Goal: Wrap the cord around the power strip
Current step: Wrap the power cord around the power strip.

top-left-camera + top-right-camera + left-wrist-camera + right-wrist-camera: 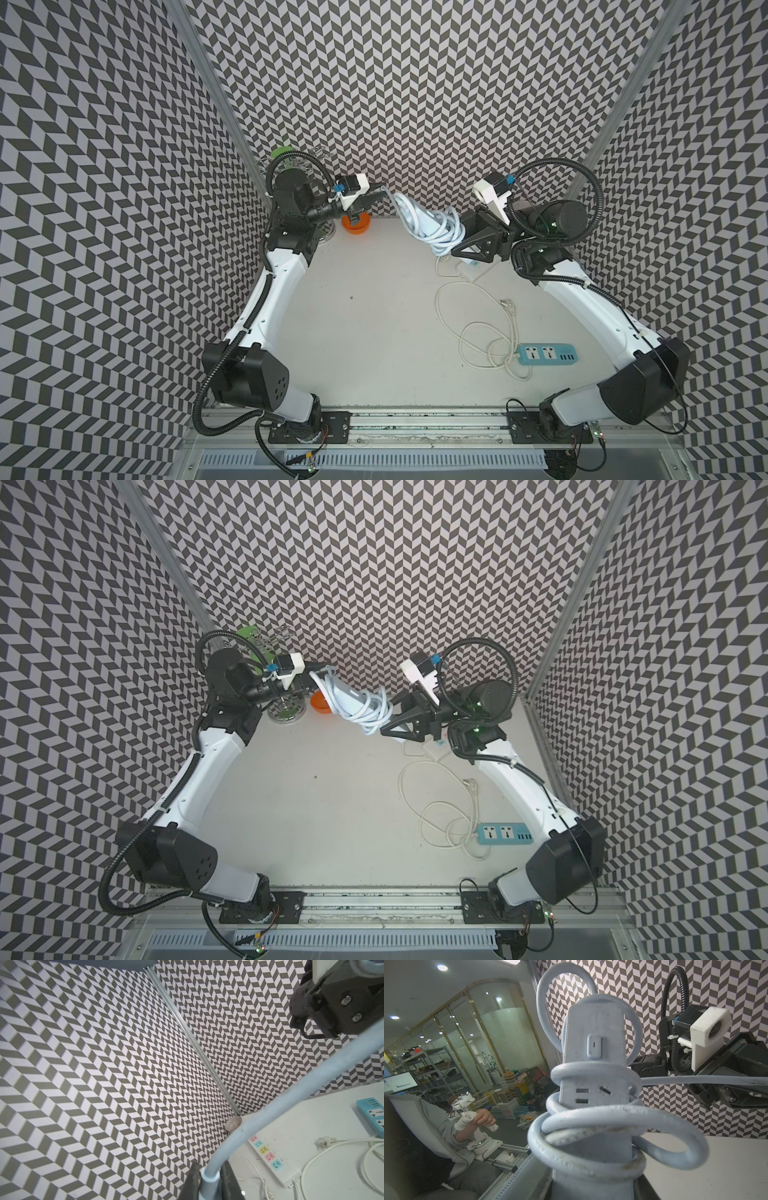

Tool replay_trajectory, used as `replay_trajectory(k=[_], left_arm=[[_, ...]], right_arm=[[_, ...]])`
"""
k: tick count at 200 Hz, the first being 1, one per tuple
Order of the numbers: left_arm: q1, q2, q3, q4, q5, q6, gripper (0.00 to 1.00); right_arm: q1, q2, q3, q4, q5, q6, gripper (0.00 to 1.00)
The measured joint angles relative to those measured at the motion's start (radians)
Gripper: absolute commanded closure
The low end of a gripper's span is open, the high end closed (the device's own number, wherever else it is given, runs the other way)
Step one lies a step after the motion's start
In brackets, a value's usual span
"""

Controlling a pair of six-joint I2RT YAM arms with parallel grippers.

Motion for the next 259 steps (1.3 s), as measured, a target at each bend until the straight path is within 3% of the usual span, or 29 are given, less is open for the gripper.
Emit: replay_trajectory(k=[57,130,183,211,259], left_arm=[[0.006,-0.057,-0.025,0.006,0.037,-0.012,1.0],[-0.002,-0.072,-0.042,0.063,0.053,-0.069,1.0],[-0.039,-0.072,-0.045,0.077,0.055,-0.088,1.0],[-0.045,-0.073,-0.047,0.08,0.054,-0.088,1.0],[-0.069,-0.054,-0.084,0.064,0.087,-0.087,1.0]], right_arm=[[-0.061,0.135,0.377,0.037,-0.057,0.08,1.0],[-0.236,0.164,0.594,-0.268,-0.068,-0.174,1.0],[-0.32,0.066,0.644,-0.784,0.019,-0.628,1.0],[-0.326,-0.037,0.633,-1.048,0.134,-0.87,1.0],[-0.294,-0.281,0.492,-1.226,0.286,-1.12,1.0]])
